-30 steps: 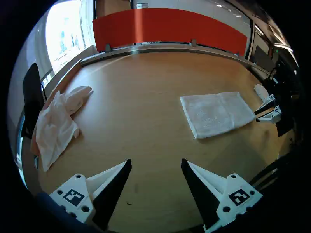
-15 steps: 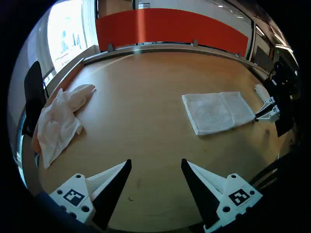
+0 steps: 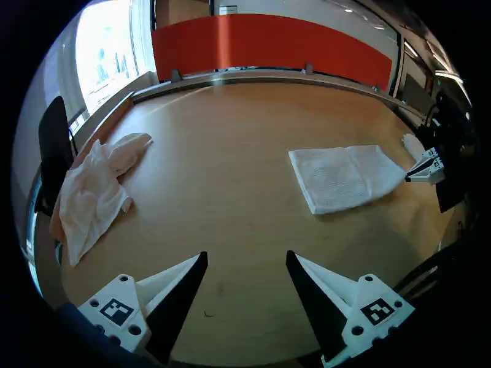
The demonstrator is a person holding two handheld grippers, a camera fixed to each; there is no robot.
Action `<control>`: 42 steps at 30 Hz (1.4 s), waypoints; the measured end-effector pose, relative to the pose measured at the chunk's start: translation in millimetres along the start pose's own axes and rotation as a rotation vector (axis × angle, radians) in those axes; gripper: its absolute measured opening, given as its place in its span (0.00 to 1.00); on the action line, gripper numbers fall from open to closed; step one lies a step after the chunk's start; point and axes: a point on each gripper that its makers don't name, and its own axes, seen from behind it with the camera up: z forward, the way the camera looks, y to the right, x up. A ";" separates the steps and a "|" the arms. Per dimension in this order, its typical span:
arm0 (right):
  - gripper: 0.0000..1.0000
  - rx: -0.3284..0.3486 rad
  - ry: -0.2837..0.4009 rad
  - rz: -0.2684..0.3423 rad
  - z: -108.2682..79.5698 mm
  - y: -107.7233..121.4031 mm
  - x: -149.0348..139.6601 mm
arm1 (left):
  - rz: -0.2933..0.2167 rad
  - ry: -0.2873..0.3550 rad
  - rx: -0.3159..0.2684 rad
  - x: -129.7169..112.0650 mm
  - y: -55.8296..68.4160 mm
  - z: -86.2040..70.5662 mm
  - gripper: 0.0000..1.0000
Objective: Fold towel
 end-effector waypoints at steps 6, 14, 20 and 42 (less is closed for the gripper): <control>0.03 -0.019 0.042 -0.022 -16.7 4.2 21.9 | 0.002 0.000 -0.001 0.0 -0.4 0.0 0.95; 0.03 -0.037 0.088 -0.041 -36.5 10.0 45.9 | 0.001 0.000 -0.005 0.4 1.3 0.6 0.95; 0.03 -0.040 0.107 -0.060 -43.8 10.7 58.9 | -0.002 -0.001 -0.006 -1.0 1.0 0.0 0.95; 0.03 0.091 0.139 -0.267 -17.2 -42.1 144.4 | -0.040 0.019 0.007 -6.4 -7.2 -15.7 0.95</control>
